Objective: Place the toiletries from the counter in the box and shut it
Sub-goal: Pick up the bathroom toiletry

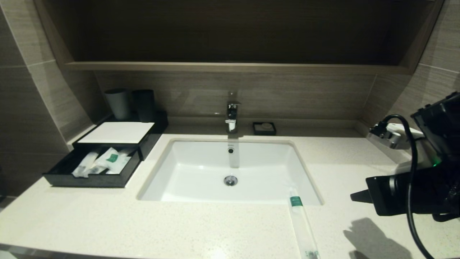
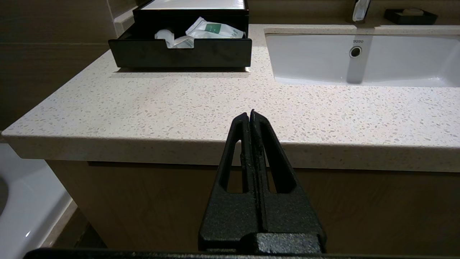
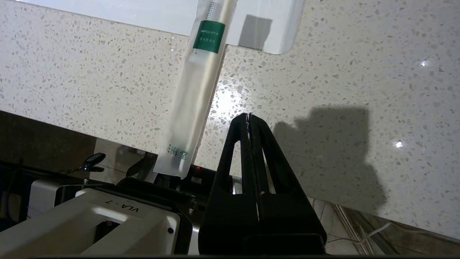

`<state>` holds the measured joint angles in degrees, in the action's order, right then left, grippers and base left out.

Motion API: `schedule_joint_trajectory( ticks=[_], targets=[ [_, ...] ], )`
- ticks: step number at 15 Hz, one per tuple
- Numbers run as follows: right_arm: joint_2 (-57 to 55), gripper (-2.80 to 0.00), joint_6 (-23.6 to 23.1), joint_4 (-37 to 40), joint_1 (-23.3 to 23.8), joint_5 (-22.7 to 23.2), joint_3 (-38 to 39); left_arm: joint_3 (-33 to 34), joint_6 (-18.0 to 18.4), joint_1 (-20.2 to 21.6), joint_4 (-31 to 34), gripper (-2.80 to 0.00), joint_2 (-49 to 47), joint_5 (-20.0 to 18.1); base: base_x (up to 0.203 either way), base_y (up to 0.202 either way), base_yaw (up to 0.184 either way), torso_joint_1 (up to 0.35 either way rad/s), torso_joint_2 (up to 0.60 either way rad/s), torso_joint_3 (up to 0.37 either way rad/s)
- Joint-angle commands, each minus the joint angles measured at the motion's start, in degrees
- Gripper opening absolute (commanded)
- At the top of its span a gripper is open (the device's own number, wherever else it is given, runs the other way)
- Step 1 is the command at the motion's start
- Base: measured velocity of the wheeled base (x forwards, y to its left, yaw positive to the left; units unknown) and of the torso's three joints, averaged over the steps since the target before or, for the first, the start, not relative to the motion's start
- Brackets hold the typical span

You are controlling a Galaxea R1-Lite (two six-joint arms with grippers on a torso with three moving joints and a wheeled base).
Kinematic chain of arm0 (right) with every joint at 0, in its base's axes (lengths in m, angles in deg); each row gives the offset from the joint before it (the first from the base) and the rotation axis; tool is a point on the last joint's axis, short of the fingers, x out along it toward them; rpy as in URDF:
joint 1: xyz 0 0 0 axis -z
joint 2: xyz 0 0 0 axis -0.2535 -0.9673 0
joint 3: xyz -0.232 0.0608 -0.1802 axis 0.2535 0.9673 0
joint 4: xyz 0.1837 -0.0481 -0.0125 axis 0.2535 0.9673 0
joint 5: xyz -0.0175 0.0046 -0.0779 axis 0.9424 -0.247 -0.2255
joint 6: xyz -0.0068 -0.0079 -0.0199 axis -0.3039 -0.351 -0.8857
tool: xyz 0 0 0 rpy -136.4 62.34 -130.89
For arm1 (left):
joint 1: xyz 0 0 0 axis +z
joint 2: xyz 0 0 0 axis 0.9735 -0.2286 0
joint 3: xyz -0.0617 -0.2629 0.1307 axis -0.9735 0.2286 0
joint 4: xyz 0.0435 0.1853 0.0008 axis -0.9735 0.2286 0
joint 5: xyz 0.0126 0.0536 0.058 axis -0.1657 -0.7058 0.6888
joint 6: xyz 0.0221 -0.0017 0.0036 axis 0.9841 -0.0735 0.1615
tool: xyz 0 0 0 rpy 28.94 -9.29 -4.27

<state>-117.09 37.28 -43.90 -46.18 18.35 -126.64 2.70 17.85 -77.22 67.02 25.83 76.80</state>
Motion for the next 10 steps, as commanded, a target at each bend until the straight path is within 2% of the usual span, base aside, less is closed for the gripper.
schedule_joint_trajectory(
  ticks=[1,3,8,10],
  targets=[
    [-3.24,-2.80,0.67,0.19,-2.25,-1.59,-0.43,1.14,0.01,0.00,-0.05,-2.80,-0.01,-0.02,0.000,0.000,0.000,0.000,0.00,0.000],
    [-4.36,-2.80,2.03,0.31,-3.91,-3.43,-2.18,1.14,0.01,0.00,-0.05,-2.80,-0.09,-0.02,0.000,0.000,0.000,0.000,0.00,0.000],
    [-9.12,-2.80,9.36,4.72,-7.59,-6.31,-6.64,1.14,0.01,0.00,-0.05,-2.80,0.00,-0.02,0.000,0.000,0.000,0.000,0.00,0.000],
    [-9.91,-2.80,9.95,4.81,-8.79,-6.81,-7.58,1.14,0.01,0.00,-0.05,-2.80,-0.07,-0.02,0.000,0.000,0.000,0.000,0.00,0.000]
  ],
)
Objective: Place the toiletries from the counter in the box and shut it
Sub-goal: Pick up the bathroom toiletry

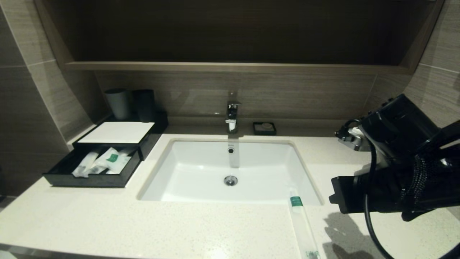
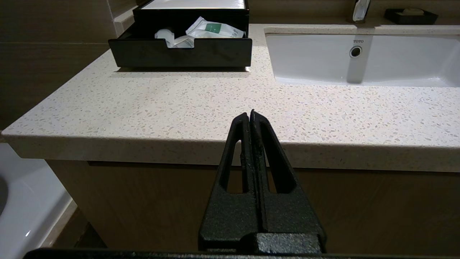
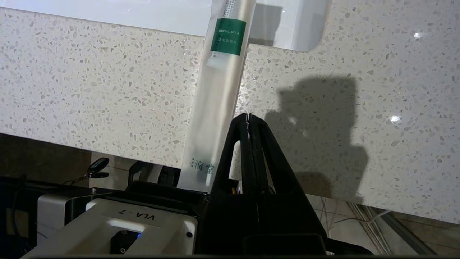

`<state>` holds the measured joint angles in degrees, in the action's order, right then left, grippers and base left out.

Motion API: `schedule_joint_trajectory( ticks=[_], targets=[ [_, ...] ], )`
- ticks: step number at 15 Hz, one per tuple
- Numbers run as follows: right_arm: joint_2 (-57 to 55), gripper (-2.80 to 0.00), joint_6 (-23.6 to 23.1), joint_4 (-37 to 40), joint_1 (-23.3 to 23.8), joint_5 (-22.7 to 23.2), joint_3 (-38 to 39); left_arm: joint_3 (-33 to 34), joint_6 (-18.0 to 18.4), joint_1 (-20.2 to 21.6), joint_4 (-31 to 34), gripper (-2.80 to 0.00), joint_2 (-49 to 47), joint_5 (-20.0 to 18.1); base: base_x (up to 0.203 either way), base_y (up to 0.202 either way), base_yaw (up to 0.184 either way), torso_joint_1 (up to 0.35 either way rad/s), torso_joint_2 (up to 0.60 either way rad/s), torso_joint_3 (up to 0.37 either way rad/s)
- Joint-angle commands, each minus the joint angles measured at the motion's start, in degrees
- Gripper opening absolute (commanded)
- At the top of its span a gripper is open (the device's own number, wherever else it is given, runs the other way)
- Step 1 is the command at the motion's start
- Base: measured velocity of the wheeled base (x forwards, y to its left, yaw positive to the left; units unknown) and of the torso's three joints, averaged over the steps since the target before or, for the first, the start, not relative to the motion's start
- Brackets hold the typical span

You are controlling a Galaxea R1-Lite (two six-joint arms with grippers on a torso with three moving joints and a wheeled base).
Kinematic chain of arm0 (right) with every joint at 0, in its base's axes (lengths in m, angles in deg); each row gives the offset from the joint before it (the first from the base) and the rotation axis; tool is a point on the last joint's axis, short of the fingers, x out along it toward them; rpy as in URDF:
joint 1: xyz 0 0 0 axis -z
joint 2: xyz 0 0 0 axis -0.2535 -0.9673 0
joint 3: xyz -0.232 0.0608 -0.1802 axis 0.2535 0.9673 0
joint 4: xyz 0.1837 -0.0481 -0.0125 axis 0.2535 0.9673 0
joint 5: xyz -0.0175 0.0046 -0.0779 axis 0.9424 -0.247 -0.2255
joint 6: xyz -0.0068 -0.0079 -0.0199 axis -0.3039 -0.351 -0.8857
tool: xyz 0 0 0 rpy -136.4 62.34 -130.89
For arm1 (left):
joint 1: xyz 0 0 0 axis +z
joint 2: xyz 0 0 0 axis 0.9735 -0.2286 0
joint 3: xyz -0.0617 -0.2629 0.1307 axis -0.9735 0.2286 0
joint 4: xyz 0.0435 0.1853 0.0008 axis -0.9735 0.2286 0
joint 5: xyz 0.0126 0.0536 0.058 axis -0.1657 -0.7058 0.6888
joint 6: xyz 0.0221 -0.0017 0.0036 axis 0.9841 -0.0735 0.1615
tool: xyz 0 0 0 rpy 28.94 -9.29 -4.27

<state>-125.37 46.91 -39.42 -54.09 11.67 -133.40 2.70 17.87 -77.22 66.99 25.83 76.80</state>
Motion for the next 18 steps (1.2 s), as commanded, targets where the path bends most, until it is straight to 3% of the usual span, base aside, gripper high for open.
schedule_joint_trajectory(
  ticks=[1,10,15,18],
  targets=[
    [-1.83,-2.80,0.62,0.34,-0.93,-0.15,-0.98,1.14,-0.02,0.00,-0.03,-2.80,-0.08,-0.02,0.000,0.000,0.000,0.000,0.00,0.000],
    [-5.15,-2.80,6.53,2.27,-1.63,-0.41,-1.63,1.14,-0.02,0.00,-0.03,-2.80,-0.09,-0.02,0.000,0.000,0.000,0.000,0.00,0.000],
    [-5.81,-2.80,9.88,7.11,-6.83,-2.15,-3.83,1.14,-0.02,0.00,-0.03,-2.80,-0.06,0.00,0.000,0.000,0.000,0.000,0.00,0.000],
    [-7.19,-2.80,9.89,7.55,-7.18,-2.17,-3.86,1.14,-0.02,0.00,-0.03,-2.80,-0.03,-0.02,0.000,0.000,0.000,0.000,0.00,0.000]
  ],
)
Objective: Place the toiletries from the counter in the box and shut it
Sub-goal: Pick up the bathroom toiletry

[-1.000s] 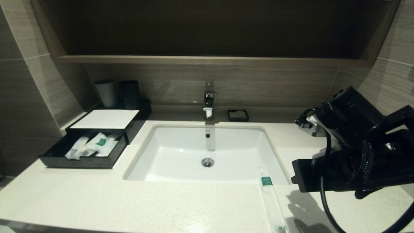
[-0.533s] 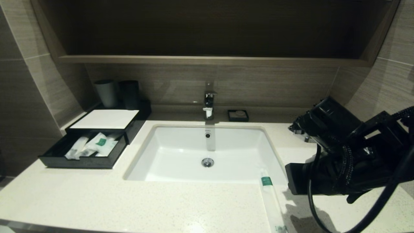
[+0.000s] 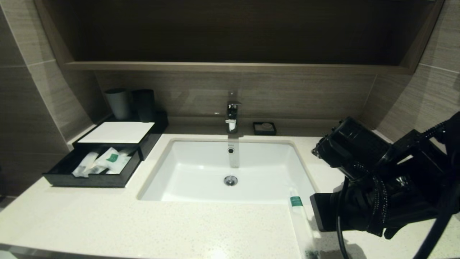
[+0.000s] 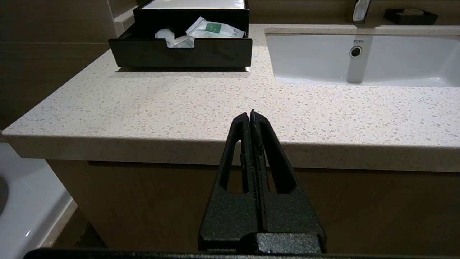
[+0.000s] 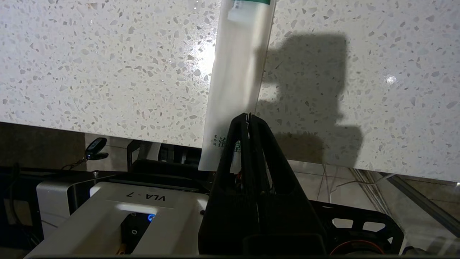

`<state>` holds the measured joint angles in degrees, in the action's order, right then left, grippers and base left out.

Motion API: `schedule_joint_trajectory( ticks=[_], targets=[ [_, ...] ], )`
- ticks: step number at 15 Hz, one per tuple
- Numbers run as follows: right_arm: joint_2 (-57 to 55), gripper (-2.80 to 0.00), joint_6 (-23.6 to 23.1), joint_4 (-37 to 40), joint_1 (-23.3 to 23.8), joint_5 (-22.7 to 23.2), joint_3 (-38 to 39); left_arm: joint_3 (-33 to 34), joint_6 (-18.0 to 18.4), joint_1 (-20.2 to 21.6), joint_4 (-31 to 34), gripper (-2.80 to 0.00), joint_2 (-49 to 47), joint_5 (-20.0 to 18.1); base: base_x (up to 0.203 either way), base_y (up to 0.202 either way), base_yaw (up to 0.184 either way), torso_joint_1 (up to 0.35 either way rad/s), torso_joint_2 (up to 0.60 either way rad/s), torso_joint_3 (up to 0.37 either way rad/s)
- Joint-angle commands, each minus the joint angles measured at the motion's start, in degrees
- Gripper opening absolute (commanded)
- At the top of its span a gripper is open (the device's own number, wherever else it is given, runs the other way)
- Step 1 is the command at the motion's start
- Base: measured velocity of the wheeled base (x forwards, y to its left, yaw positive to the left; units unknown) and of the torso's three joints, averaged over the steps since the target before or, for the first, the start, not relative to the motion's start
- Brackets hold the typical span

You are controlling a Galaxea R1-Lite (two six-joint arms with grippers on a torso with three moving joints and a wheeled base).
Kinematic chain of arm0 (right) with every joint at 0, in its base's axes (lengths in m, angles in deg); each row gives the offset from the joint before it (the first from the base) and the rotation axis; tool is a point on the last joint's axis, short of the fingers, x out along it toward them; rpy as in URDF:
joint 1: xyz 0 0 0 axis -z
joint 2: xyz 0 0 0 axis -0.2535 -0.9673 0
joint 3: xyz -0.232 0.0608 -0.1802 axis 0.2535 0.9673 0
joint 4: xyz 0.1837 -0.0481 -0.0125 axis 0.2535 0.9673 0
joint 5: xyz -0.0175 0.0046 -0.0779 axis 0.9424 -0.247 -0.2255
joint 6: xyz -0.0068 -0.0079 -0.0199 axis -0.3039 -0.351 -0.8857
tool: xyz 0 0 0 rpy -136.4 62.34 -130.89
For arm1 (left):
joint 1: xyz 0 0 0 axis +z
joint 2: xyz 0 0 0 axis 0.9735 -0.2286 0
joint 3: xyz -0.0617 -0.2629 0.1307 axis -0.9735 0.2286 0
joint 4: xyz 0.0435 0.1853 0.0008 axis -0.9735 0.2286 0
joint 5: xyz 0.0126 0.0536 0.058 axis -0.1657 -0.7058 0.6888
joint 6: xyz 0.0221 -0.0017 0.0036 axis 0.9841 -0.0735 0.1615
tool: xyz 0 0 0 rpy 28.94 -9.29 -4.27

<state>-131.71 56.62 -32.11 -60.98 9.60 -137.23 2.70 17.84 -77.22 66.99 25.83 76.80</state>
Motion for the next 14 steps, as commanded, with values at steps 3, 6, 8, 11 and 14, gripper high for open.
schedule_joint_trajectory(
  ticks=[3,6,8,11,14],
  targets=[
    [-1.80,-2.80,0.26,0.24,-0.37,-0.10,-0.30,1.14,0.02,0.00,-0.03,-2.80,0.00,-0.02,0.000,0.000,0.000,0.000,0.00,0.000],
    [-1.89,-2.80,0.27,0.33,-0.39,-0.10,-0.30,1.14,0.02,0.00,-0.03,-2.80,-0.01,-0.02,0.000,0.000,0.000,0.000,0.00,0.000],
    [-1.98,-2.80,0.36,0.33,-0.81,-0.01,-0.06,1.14,0.02,0.00,-0.03,-2.80,-0.05,-0.02,0.000,0.000,0.000,0.000,0.00,0.000],
    [-1.98,-2.80,0.36,0.33,-0.81,-0.01,-0.03,1.14,0.02,0.00,-0.03,-2.80,-0.09,-0.02,0.000,0.000,0.000,0.000,0.00,0.000],
    [-1.98,-2.80,0.36,0.33,-0.81,-0.01,0.23,1.14,0.02,0.00,-0.03,-2.80,-0.09,-0.02,0.000,0.000,0.000,0.000,0.00,0.000]
  ],
)
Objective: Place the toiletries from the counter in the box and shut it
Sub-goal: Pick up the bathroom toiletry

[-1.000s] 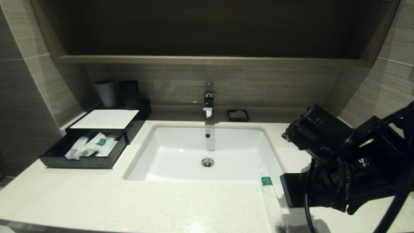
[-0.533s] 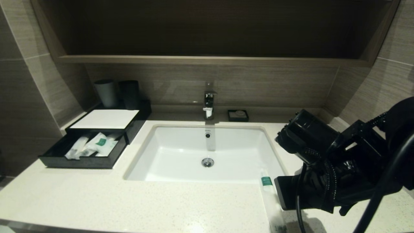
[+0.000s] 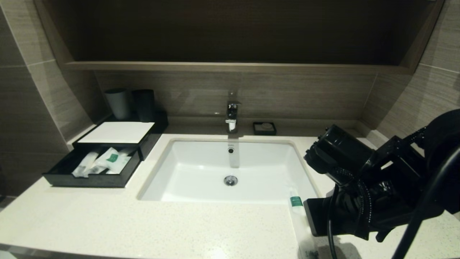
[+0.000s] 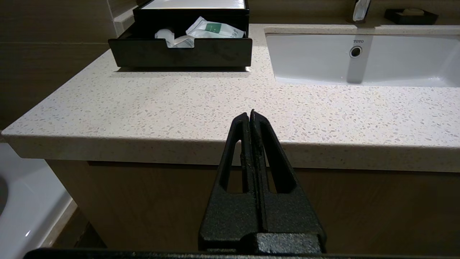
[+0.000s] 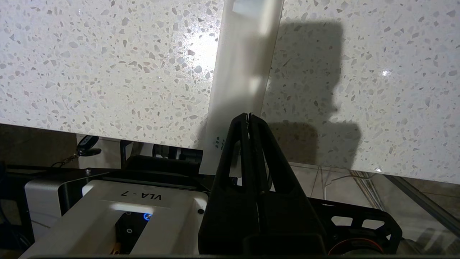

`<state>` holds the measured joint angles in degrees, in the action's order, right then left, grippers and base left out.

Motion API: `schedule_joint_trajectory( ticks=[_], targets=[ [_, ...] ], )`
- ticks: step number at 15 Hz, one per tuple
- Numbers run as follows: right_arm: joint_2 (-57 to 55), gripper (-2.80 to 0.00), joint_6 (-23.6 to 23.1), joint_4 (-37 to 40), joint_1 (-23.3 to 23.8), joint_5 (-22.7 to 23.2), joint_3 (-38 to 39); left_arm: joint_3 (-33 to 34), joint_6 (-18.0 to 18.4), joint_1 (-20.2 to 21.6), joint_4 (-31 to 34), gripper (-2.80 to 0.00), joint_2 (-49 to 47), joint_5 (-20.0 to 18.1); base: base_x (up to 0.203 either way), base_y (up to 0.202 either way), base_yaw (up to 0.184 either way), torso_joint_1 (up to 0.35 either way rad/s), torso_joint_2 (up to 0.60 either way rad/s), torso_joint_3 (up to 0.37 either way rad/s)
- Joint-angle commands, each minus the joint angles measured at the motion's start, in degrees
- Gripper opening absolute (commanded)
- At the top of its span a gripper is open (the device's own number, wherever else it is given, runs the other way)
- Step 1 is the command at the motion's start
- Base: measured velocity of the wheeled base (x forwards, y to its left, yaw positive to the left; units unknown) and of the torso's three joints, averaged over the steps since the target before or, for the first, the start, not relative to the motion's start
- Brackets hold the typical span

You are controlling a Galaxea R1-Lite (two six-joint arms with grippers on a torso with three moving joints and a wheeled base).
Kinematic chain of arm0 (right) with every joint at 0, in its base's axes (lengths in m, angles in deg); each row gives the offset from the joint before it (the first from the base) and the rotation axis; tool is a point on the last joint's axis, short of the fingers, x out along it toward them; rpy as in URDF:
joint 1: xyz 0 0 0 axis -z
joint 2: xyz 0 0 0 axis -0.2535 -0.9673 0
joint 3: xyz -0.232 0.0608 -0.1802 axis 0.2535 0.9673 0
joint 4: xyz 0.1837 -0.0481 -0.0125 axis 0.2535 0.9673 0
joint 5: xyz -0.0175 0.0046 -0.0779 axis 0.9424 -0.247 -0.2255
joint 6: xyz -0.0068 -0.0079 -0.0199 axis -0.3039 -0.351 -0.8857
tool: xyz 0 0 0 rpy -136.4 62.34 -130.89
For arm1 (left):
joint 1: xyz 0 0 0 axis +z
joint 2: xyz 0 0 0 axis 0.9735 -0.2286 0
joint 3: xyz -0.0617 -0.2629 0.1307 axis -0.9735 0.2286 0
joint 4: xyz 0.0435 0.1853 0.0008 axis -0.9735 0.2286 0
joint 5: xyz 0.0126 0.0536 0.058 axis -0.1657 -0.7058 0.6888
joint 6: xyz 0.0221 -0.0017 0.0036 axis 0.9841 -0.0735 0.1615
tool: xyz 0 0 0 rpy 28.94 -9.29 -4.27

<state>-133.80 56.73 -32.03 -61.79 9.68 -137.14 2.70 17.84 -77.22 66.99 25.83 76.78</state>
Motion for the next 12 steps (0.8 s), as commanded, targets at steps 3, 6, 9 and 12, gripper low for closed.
schedule_joint_trajectory(
  ticks=[3,6,9,12],
  targets=[
    [0.11,-2.80,0.16,0.95,-0.36,-0.09,0.15,1.14,0.02,0.00,-0.03,-2.80,-0.03,0.00,0.000,0.000,0.000,0.000,0.00,0.000],
    [-0.44,0.00,0.07,0.86,-0.95,-0.09,-0.08,1.14,0.02,0.00,-0.03,-2.80,0.00,0.04,0.000,0.000,0.000,0.000,0.00,0.000],
    [-1.75,0.00,0.07,0.69,-1.06,-0.09,-0.49,1.14,0.02,0.00,-0.03,-2.80,0.00,0.00,0.000,0.000,0.000,0.000,0.00,0.000],
    [-2.97,0.00,0.07,0.86,-1.15,-0.36,-1.08,1.14,0.02,0.00,-0.03,-2.80,-0.02,0.00,0.000,0.000,0.000,0.000,0.00,0.000]
  ],
)
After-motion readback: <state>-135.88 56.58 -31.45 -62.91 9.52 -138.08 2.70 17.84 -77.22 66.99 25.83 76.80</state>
